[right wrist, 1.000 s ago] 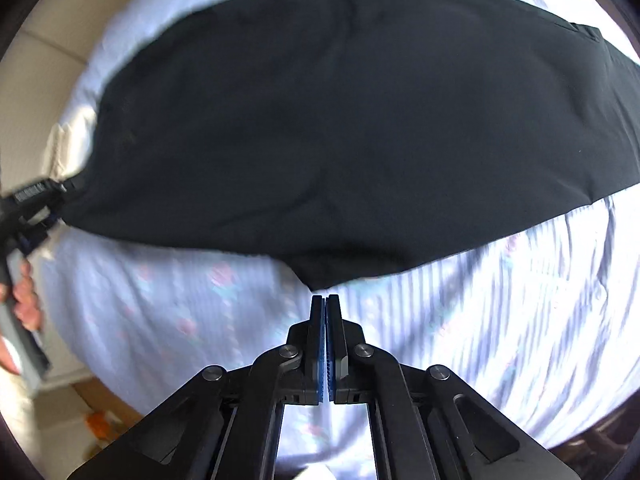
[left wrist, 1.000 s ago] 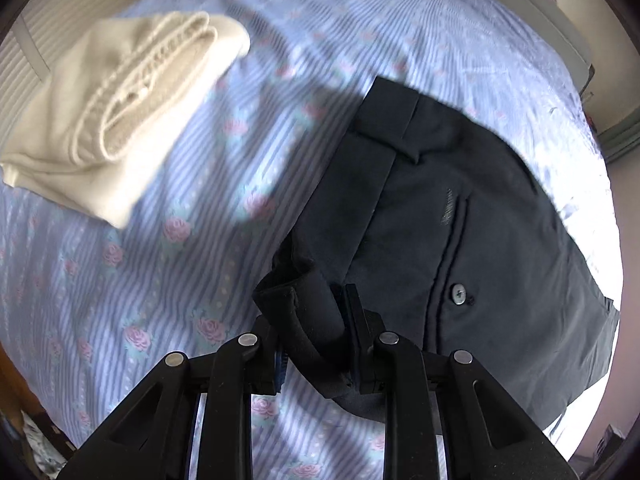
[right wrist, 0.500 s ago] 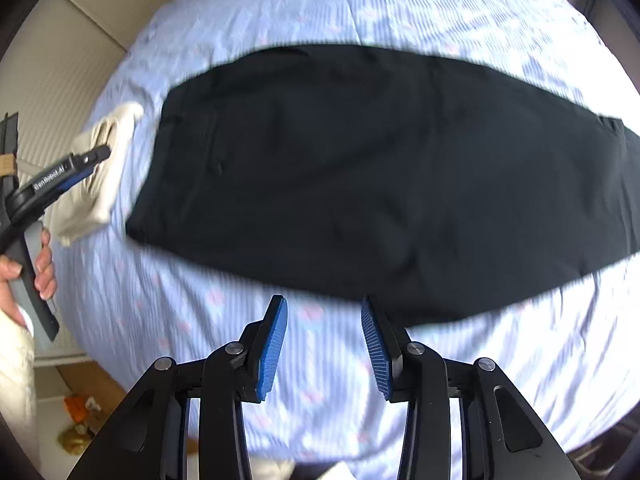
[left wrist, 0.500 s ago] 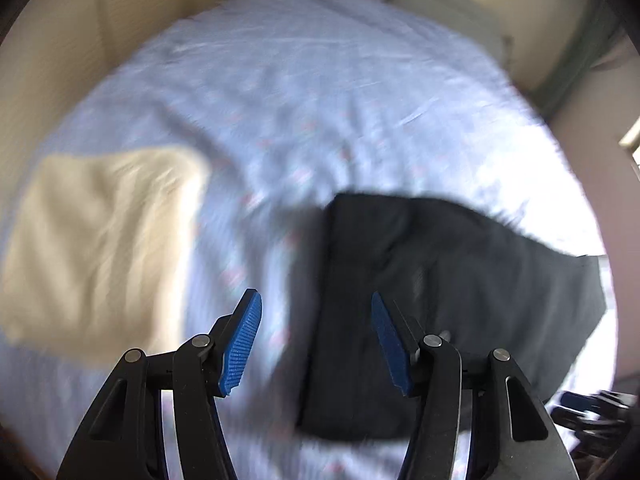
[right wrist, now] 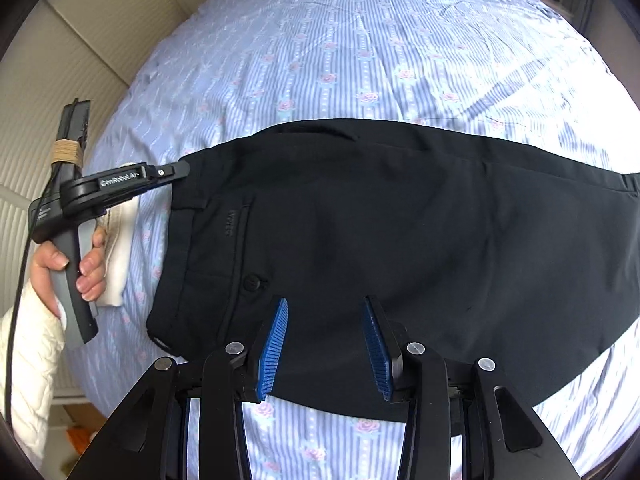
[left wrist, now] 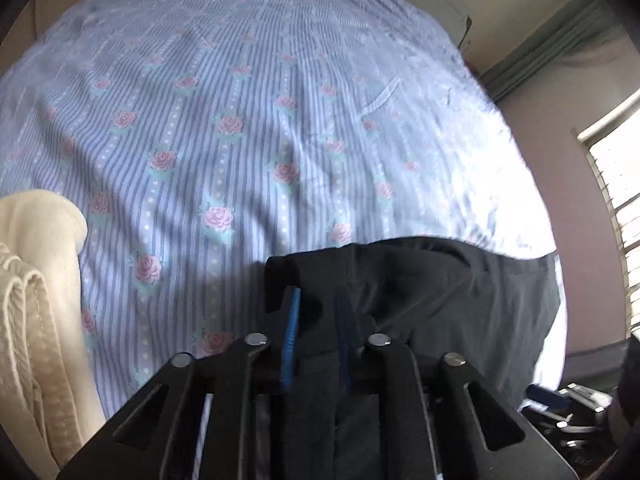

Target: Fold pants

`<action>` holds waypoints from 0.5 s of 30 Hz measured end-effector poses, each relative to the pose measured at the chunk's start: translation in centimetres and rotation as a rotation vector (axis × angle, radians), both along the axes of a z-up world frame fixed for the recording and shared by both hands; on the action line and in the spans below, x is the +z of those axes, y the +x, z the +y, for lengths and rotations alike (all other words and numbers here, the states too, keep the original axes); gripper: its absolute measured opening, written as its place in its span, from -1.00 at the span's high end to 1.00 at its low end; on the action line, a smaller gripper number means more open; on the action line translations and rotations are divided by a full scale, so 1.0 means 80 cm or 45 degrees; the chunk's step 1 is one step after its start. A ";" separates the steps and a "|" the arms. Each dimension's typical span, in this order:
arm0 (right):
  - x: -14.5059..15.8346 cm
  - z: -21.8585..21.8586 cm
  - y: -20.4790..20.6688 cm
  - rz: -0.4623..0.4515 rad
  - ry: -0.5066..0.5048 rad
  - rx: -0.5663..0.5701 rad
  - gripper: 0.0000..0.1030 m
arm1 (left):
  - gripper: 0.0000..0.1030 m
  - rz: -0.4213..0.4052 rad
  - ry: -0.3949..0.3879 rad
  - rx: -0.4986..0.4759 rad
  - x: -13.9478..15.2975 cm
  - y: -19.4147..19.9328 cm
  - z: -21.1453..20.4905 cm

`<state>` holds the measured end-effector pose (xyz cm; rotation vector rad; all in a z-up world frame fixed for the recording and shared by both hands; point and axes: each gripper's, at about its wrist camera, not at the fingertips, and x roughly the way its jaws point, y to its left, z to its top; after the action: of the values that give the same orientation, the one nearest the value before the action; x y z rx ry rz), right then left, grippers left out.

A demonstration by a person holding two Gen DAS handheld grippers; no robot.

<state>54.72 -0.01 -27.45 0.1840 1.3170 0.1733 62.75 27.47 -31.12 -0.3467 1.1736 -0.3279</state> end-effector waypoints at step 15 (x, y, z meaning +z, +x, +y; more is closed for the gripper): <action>0.016 0.009 -0.007 -0.054 -0.091 -0.011 0.22 | 0.78 0.068 0.144 0.168 -0.022 0.011 -0.007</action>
<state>54.14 0.71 -26.14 0.1245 1.2783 0.1217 63.65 26.91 -32.89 -0.3334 1.2097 -0.1376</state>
